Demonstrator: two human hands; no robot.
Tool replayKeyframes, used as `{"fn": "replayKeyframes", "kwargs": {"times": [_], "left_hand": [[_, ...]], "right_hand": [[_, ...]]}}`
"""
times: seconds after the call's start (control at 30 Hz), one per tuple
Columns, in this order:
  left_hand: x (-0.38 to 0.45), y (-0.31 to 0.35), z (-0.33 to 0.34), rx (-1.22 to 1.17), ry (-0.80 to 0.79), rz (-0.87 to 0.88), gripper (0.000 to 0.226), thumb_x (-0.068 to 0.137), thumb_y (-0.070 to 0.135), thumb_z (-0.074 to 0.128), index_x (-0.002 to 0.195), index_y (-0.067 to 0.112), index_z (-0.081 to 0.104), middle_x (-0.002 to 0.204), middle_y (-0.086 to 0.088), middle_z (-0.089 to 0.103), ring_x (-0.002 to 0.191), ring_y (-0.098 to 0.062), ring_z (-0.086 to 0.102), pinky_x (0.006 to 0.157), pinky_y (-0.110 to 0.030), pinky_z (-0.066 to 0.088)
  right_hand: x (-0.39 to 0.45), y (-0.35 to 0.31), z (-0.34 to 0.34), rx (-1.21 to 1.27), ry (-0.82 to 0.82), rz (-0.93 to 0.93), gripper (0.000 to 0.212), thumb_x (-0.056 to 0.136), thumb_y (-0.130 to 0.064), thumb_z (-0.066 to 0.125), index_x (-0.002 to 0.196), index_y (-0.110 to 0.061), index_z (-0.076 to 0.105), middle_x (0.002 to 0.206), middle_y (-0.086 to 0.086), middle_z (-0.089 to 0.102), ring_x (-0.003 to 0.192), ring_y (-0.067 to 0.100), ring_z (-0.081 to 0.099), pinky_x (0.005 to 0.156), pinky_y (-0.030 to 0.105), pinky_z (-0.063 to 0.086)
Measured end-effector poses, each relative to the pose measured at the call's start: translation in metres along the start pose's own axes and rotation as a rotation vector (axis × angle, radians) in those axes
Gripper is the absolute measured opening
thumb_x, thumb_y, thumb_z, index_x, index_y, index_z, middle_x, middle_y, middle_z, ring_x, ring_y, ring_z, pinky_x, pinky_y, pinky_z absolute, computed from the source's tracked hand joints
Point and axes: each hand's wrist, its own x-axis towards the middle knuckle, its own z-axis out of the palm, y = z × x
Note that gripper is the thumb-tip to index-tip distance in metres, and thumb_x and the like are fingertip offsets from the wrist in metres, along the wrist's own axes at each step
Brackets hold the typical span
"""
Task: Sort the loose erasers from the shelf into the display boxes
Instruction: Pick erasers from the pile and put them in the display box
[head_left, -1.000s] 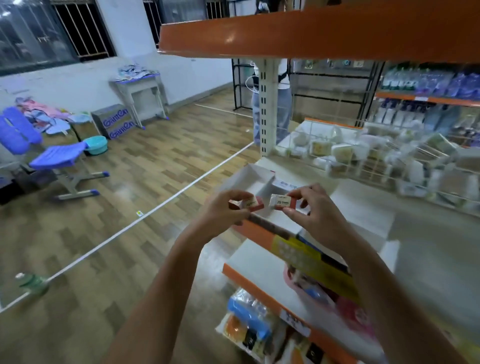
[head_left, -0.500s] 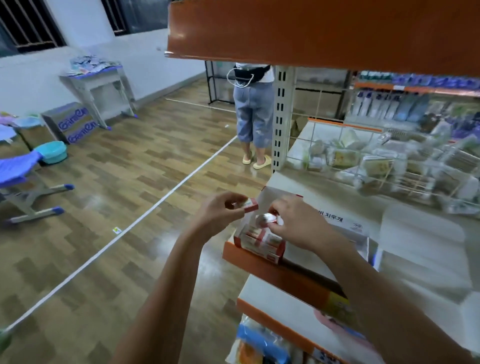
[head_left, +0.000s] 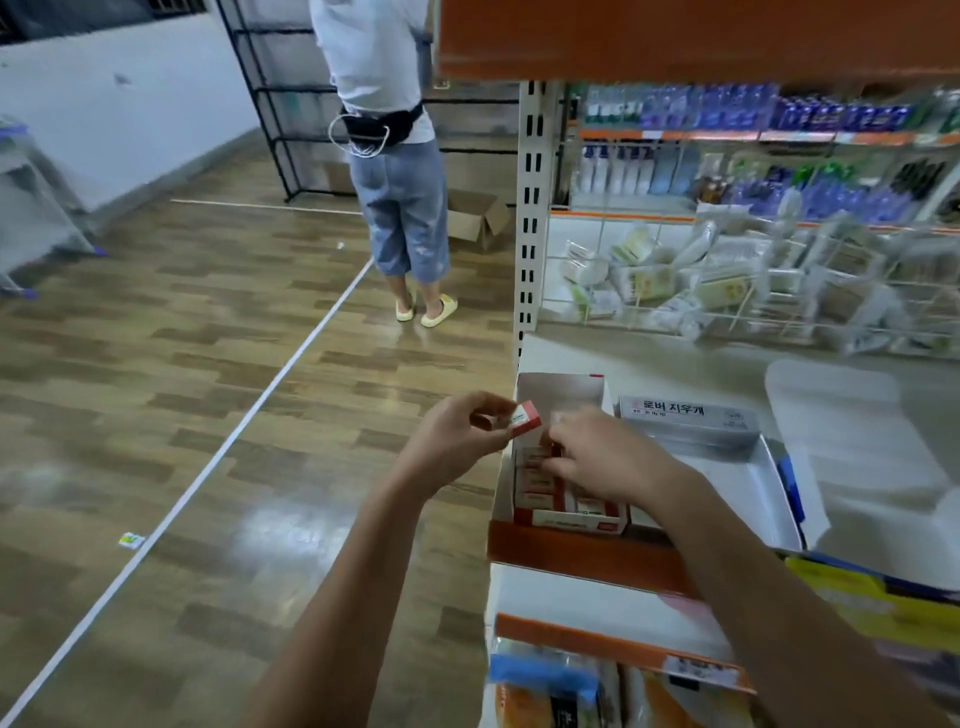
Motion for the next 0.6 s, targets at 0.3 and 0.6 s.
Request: {"fn": "replayKeyframes", "kwargs": {"times": [0.3, 0.6], "left_hand": [[0.012, 0.013, -0.004, 0.127, -0.097, 0.173, 0.028, 0.082, 0.018, 0.069, 0.106, 0.03, 0.061, 0.098, 0.015, 0.064, 0.089, -0.002, 0.06, 0.078, -0.023, 0.052], [0.032, 0.052, 0.024, 0.724, -0.3, 0.37, 0.028, 0.086, 0.035, 0.064, 0.105, 0.015, 0.066, 0.098, 0.003, 0.065, 0.083, -0.01, 0.058, 0.064, -0.014, 0.044]], "right_hand": [[-0.017, 0.002, -0.005, -0.005, 0.198, 0.095, 0.029, 0.094, -0.033, 0.046, 0.116, -0.02, 0.059, 0.115, -0.004, 0.057, 0.11, 0.015, 0.044, 0.095, 0.032, 0.038], [-0.056, 0.013, -0.002, 0.214, 0.145, 0.525, 0.022, 0.091, -0.039, 0.054, 0.102, -0.022, 0.063, 0.098, -0.005, 0.066, 0.083, 0.01, 0.059, 0.068, 0.025, 0.046]]}}
